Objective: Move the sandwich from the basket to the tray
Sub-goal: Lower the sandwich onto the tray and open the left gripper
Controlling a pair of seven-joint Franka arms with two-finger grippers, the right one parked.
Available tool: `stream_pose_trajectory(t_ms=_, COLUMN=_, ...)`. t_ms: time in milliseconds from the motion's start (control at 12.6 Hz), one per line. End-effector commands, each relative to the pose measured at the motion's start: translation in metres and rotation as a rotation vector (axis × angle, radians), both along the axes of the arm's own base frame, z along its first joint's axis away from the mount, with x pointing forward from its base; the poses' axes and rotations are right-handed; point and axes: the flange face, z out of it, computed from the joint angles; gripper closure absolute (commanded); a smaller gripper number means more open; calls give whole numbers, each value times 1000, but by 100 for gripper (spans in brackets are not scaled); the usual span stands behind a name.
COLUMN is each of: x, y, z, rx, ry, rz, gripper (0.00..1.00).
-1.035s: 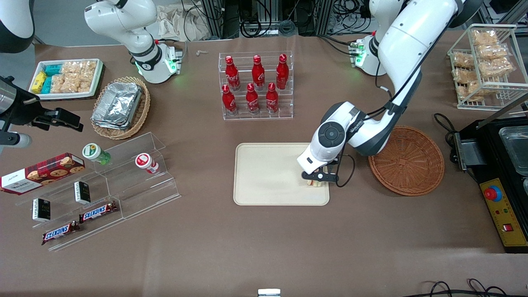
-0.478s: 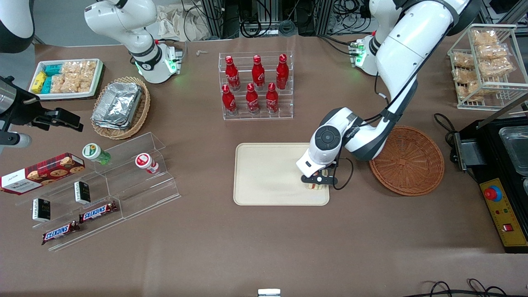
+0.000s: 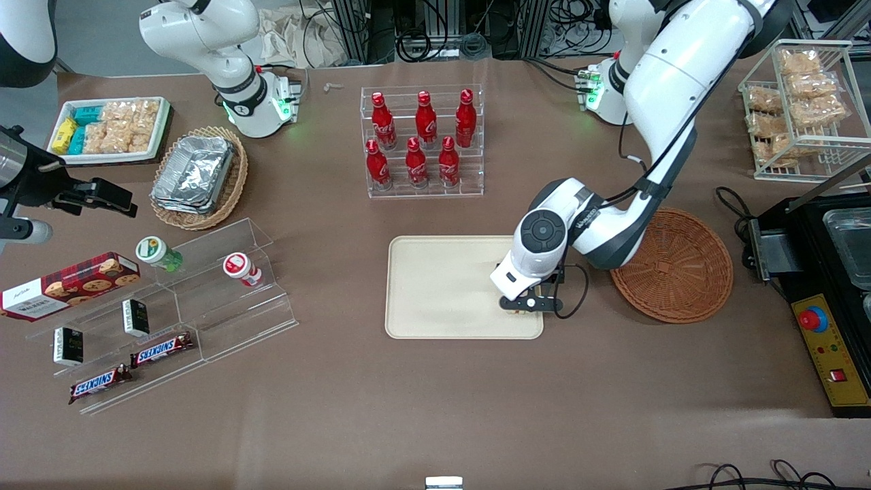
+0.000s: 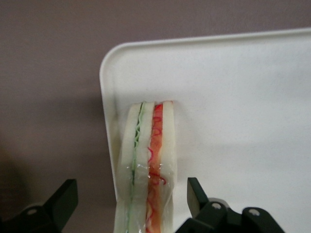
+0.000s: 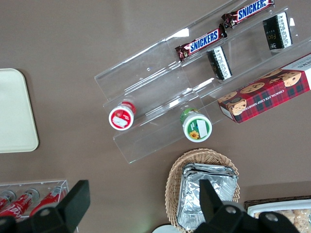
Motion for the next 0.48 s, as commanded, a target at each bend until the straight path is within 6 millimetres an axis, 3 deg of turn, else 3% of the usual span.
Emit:
stream_pose_trajectory(t_ms=0, x=-10, y=0, z=76, rx=43, ry=-55, rz=55, gripper=0)
stream_pose_trajectory(t_ms=159, x=-19, y=6, z=127, rx=28, ry=-60, rz=91, gripper=0)
stream_pose_trajectory(t_ms=398, x=-12, y=38, z=186, rx=-69, ry=-82, rz=208, gripper=0)
